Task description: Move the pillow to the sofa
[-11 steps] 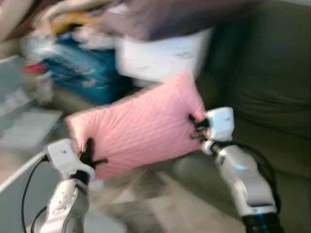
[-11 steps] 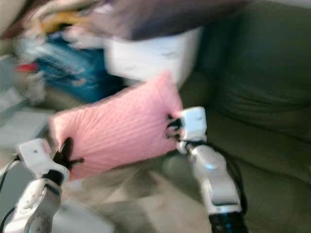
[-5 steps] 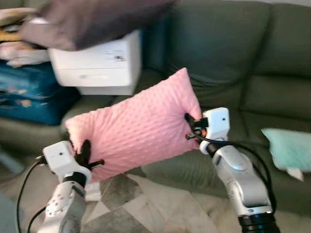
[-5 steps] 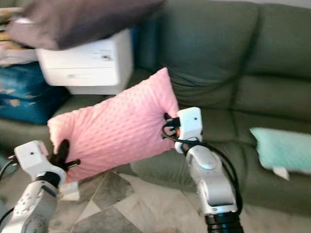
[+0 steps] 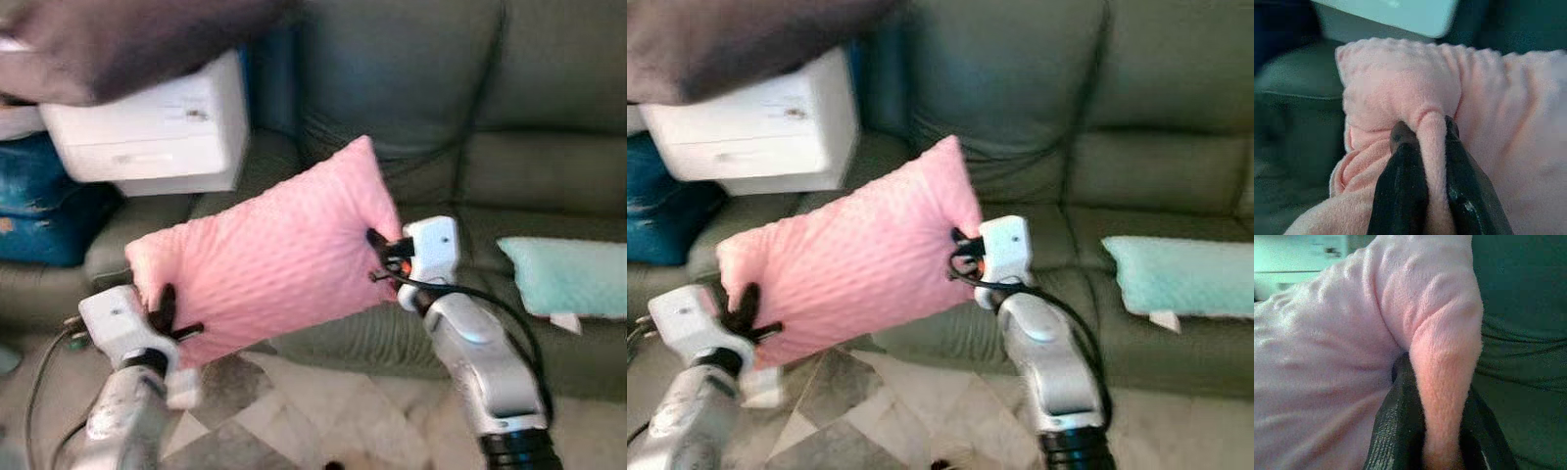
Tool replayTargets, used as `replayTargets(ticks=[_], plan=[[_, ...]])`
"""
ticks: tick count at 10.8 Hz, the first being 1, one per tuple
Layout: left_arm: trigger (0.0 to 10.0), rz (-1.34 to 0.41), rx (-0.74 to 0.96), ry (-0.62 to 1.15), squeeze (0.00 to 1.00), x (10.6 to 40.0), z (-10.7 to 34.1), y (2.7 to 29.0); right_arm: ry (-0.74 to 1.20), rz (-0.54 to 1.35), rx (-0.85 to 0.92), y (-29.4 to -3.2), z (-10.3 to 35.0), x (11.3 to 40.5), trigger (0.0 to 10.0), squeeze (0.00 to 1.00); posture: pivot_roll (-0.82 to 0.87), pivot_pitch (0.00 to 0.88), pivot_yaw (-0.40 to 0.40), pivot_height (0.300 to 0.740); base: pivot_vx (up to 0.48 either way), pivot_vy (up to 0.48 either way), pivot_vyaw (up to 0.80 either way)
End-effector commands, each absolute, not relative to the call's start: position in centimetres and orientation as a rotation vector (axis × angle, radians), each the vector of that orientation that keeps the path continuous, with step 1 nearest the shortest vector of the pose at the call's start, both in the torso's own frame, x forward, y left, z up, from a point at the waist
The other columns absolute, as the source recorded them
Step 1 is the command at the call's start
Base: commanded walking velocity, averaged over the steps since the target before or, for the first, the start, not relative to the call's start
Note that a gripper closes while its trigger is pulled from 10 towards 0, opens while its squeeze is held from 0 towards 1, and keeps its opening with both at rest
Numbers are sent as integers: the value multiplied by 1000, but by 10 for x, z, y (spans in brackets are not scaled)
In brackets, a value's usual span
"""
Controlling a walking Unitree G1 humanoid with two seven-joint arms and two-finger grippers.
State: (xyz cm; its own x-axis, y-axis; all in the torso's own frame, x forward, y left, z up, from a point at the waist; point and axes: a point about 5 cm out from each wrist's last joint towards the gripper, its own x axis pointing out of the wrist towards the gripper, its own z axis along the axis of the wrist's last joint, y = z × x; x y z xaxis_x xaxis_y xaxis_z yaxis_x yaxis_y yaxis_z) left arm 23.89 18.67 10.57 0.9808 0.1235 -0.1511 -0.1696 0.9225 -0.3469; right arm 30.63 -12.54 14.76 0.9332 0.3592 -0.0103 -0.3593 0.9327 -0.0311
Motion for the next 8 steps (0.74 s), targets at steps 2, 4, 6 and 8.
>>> replayTargets(ticks=[2, 4, 6, 8], plan=[[10000, 185, -354, 93, 0, 243, 113, 201, -44, 377, -21, -121, 158, 307, 10000, 0, -202, 37, 58, 740, 0, 0, -400], [10000, 185, -360, 94, 0, 243, 112, 200, -44, 375, -26, -122, 158, 307, 10000, 0, -205, 38, 58, 740, 0, 0, 0], [10000, 181, -367, 97, 0, 243, 111, 199, -36, 372, -28, -122, 157, 307, 10000, 0, -204, 37, 58, 740, 0, 0, -378], [10000, 182, -368, 95, 0, 244, 112, 200, -30, 372, -24, -122, 157, 308, 10000, 0, -204, 35, 57, 740, 0, 0, -794]])
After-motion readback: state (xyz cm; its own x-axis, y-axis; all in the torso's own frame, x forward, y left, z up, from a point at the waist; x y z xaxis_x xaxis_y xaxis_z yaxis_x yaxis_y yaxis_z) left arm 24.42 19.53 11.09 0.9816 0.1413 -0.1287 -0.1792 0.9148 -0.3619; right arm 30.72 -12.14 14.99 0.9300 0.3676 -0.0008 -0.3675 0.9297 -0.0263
